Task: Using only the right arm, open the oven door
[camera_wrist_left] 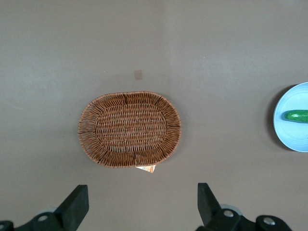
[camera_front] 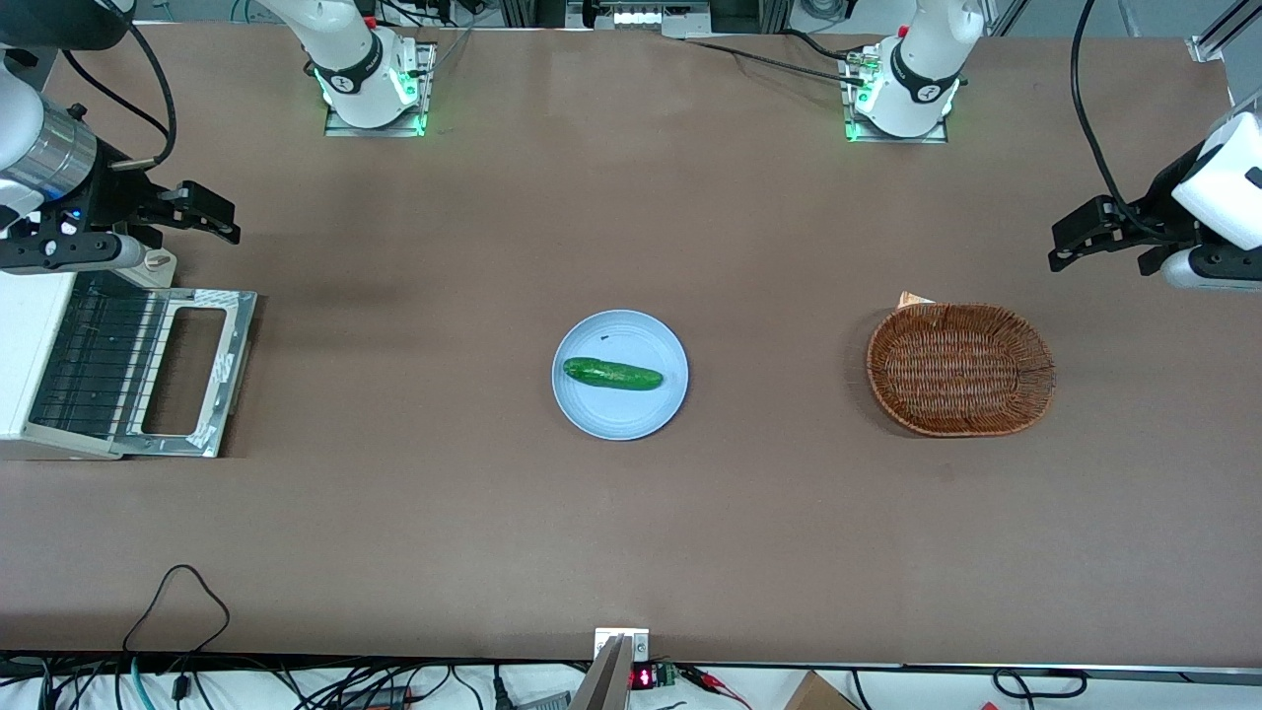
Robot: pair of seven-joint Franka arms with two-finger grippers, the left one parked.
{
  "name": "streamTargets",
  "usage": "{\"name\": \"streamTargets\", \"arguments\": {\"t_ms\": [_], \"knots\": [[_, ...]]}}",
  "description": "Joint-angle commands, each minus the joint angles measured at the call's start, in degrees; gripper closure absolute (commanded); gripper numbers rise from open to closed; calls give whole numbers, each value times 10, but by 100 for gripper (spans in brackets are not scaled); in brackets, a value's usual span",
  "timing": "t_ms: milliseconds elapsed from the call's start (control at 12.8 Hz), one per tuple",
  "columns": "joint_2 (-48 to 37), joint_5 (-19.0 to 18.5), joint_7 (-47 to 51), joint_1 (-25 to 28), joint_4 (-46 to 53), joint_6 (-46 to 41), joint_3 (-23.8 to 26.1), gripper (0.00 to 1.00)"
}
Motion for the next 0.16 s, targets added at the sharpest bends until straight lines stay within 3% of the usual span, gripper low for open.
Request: {"name": "streamTargets", "arguments": {"t_ms": [0,78], "knots": [[6,9,0,-1,13,-7,-2,1],[8,9,-2,-1,14,-6,-2,1]]}}
